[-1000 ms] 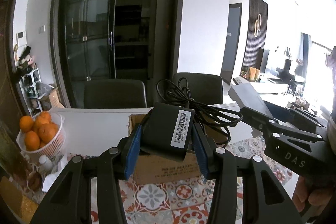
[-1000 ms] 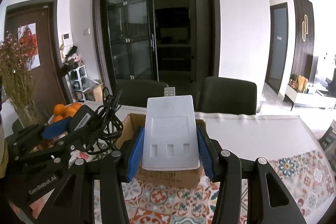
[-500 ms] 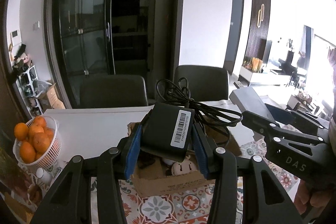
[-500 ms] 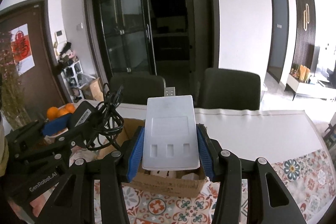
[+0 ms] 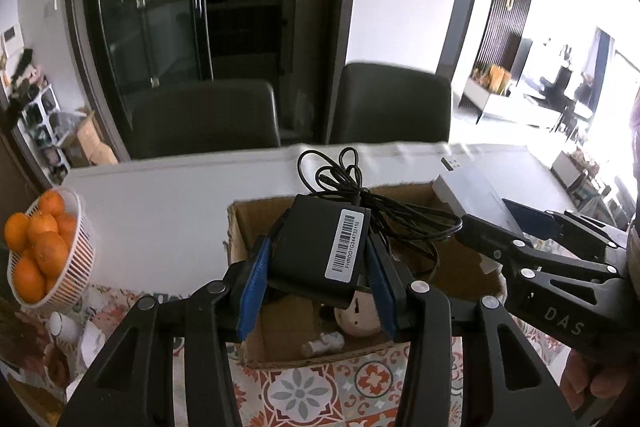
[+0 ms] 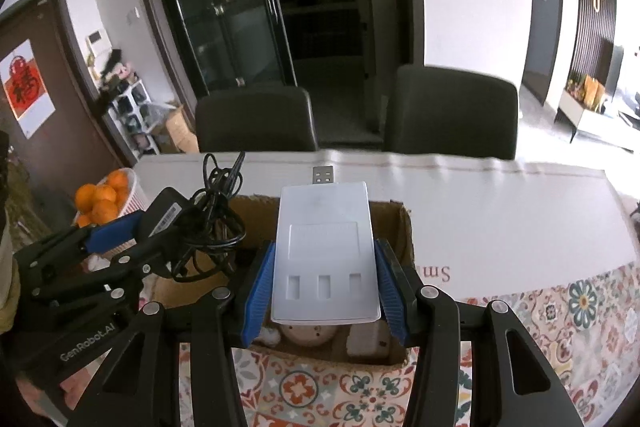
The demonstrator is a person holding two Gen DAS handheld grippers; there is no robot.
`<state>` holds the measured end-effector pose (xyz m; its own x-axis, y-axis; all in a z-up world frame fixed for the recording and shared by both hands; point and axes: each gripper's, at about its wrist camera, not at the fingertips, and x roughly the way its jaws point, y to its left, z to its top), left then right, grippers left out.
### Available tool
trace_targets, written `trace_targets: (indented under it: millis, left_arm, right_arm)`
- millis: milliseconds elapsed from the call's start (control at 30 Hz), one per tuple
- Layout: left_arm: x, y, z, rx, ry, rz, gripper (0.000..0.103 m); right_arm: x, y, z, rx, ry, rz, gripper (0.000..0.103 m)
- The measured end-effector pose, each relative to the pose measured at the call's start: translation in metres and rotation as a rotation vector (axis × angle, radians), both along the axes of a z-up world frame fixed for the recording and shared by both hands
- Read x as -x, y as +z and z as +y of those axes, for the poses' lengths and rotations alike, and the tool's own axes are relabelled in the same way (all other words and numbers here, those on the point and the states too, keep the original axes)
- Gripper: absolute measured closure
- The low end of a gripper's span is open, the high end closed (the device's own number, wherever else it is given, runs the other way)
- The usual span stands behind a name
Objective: Organize rigid objects
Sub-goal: 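Lift and carry the black charger and white battery charger over the box with both grippers, then open both grippers to drop the chargers into the box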
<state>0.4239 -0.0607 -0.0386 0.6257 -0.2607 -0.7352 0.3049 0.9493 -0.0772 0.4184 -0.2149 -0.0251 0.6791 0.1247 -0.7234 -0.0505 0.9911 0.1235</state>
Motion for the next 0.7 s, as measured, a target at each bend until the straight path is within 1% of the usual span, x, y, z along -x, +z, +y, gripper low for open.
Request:
trace_targets:
  millis: [167, 333, 400, 500, 567, 633, 700]
  left_arm:
    - [-0.014, -0.023, -0.003, -0.013, 0.000, 0.098, 0.056]
    - [-0.024, -0.043, -0.007, -0.029, 0.001, 0.195, 0.056]
    - [-0.026, -0.048, -0.007, -0.034, 0.010, 0.216, 0.056]
    - [-0.026, -0.051, -0.007, -0.047, 0.020, 0.230, 0.056]
    - [-0.026, -0.046, -0.007, -0.059, 0.031, 0.212, 0.056]
    - [-0.026, -0.038, -0.007, -0.088, 0.040, 0.185, 0.048]
    - [-0.019, -0.027, -0.005, -0.108, 0.046, 0.137, 0.045]
  right_arm:
    - [-0.018, -0.026, -0.006, -0.019, 0.007, 0.099, 0.054]
    - [-0.030, -0.044, -0.013, -0.031, 0.000, 0.161, 0.054]
    - [-0.032, -0.050, -0.014, -0.035, -0.003, 0.181, 0.054]
    - [-0.035, -0.057, -0.016, -0.034, -0.003, 0.217, 0.053]
    - [-0.035, -0.058, -0.017, -0.011, -0.018, 0.227, 0.051]
    - [-0.034, -0.056, -0.019, -0.010, -0.034, 0.229, 0.050]
    - [-0.028, -0.050, -0.024, -0.014, -0.063, 0.216, 0.050]
